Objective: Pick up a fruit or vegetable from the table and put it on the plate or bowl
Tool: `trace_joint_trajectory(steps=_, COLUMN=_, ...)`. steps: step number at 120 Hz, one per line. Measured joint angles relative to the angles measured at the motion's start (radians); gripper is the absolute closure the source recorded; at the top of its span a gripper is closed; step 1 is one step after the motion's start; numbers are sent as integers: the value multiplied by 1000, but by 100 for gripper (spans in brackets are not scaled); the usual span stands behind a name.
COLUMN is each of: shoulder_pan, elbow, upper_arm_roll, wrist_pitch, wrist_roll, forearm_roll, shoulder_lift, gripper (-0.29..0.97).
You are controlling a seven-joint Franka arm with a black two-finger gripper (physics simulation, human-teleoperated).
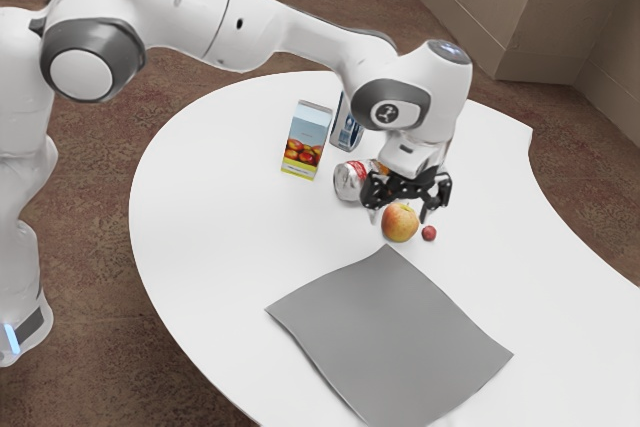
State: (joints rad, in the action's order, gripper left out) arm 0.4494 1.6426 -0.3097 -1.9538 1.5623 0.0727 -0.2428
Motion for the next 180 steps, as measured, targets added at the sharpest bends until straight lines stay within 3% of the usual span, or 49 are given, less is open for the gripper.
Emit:
trace_joint_trajectory(steps=40, shoulder_pan=-14, elbow=-103, upper_arm_roll=33, wrist_pitch=-40, wrist_roll=27, forearm_roll=26, shoulder_lift=-84, gripper=0)
trace_joint_trajectory(steps=87, shoulder_pan=-18, elbow=-105, upper_arm_roll=32, wrist_pitch=-49, wrist_roll=44, forearm_roll=31, shoulder_lift=-89, gripper=0)
trace_joint_trajectory(steps=180, shoulder_pan=-126, elbow=-106, upper_arm_roll=32, wrist_pitch=-51, wrist_roll=61, forearm_roll=29, shoulder_lift=-129, gripper=0)
